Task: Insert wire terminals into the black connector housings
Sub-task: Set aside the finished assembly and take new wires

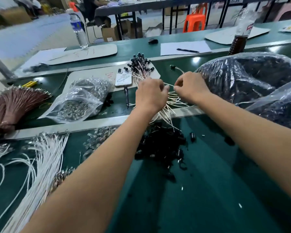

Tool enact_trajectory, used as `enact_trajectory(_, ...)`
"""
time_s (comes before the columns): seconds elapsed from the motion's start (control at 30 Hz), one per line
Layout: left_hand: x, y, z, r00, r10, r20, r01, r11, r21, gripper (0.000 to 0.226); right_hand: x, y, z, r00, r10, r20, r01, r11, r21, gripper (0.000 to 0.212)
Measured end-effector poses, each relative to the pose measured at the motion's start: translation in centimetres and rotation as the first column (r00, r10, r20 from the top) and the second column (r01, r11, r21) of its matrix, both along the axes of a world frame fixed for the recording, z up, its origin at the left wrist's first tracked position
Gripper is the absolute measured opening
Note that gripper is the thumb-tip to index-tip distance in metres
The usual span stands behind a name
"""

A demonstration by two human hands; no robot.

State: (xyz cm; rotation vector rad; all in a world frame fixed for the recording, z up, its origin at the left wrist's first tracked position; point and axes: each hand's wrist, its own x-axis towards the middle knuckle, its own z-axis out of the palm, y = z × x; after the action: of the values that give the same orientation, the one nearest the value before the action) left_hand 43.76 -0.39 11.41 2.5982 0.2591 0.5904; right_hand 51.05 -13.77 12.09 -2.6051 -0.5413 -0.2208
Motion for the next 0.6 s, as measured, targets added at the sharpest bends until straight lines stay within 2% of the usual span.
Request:
enact_trajectory(0.07, -3.1, 0.7, 0.2, 0.995, 0.087, 0.051, -0.074, 0.973, -0.220, 0.031, -3.2, -0.1, 0.1, 0.999, 0.041, 0.011, -0.042, 0.996, 0.079, 0.019)
enact_trajectory(0.13, -6.6, 1.4, -0.1, 0.977, 0.202, 0.061, -0.158, 0.891, -0.426, 0.028, -6.4, 0.0, 0.3, 0.994, 0.111, 0.007, -0.111, 0.985, 0.134, 0.017)
enact_trajectory(0.23, -11.9, 2.5, -1.1, 0.898, 0.435, 0.065, -0.329, 0.761, -0.559, 0.025, -10.8, 1.3, 0.6, 0.968, 0.250, 0.021, -0.251, 0.959, 0.132, 0.016)
enact_trajectory(0.33, -16.4, 2.9, -2.1, 0.810, 0.586, 0.034, -0.481, 0.696, -0.532, 0.016, -14.0, 3.0, 0.6, 0.927, 0.376, 0.002, -0.375, 0.926, 0.038, 0.013)
enact_trajectory(0.47, -19.5, 3.5, -3.0, 0.838, 0.541, -0.067, -0.537, 0.799, -0.271, 0.018, -16.9, 4.7, 0.3, 0.905, 0.423, -0.049, -0.426, 0.894, -0.141, 0.020)
enact_trajectory(0.6, -20.7, 4.1, -2.6, 0.858, 0.507, -0.086, -0.514, 0.842, -0.163, 0.024, -19.3, 6.5, -0.1, 0.880, 0.473, -0.026, -0.470, 0.863, -0.185, 0.022)
